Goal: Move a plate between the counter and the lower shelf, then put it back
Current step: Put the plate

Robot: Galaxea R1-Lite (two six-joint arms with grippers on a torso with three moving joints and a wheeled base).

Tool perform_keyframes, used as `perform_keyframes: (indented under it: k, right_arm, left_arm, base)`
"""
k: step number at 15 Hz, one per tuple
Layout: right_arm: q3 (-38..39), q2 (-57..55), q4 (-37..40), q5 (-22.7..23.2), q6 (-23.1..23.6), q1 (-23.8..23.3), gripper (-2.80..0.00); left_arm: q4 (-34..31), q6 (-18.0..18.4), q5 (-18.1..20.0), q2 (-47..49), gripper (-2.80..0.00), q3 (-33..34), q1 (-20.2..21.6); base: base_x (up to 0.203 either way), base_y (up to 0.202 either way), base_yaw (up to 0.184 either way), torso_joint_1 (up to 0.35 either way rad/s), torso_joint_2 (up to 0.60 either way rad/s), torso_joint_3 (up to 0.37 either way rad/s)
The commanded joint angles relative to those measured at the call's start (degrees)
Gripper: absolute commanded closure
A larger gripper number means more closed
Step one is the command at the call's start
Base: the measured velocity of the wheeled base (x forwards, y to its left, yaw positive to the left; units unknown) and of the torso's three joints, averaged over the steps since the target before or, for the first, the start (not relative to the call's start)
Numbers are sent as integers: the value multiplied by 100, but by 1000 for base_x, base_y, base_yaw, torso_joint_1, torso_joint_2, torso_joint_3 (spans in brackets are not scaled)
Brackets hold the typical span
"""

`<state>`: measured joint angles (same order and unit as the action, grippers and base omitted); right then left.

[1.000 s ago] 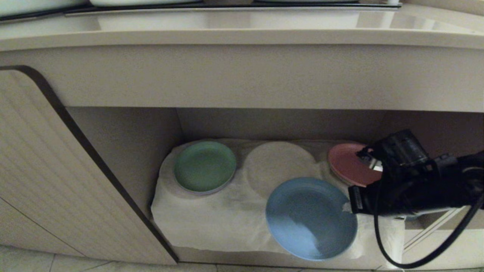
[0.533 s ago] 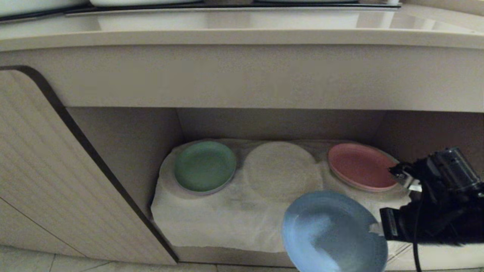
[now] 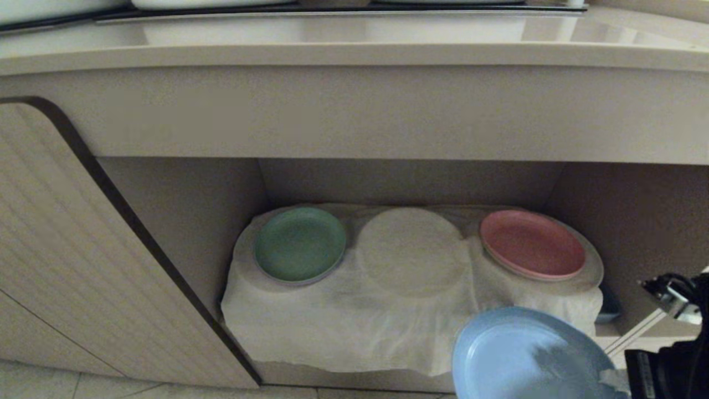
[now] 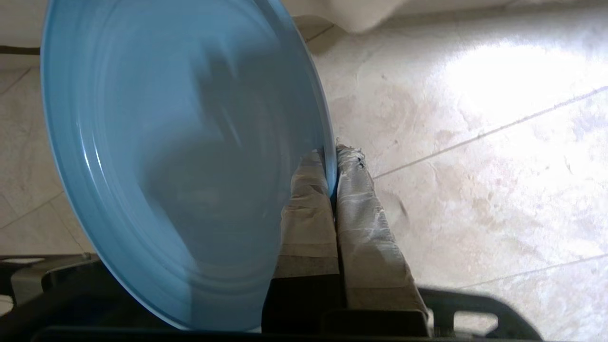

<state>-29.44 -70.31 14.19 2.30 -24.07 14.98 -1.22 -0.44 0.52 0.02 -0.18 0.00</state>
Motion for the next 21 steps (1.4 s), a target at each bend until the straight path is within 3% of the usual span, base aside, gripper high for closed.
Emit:
perform_keyframes:
  k: [1,3,16,21]
  right_arm:
    - [146,553,185,7,-148,-34,0]
    - [184,712,462,7,-500,-30,0]
    - [773,1257,611,16,-1100,-22,0]
    - [750,1358,620,17,-1074,30,0]
  left_arm:
    - [-1,0,0,-2,0,1,0]
    - [-1,0,0,-2,0,1,0]
    - [-1,-8,0,-2,0,1,0]
    - [-1,0,0,-2,0,1,0]
  base:
    - [0,0,0,0,0,0]
    - [0,0,0,0,0,0]
    - [0,0,0,0,0,0]
    - [0,0,0,0,0,0]
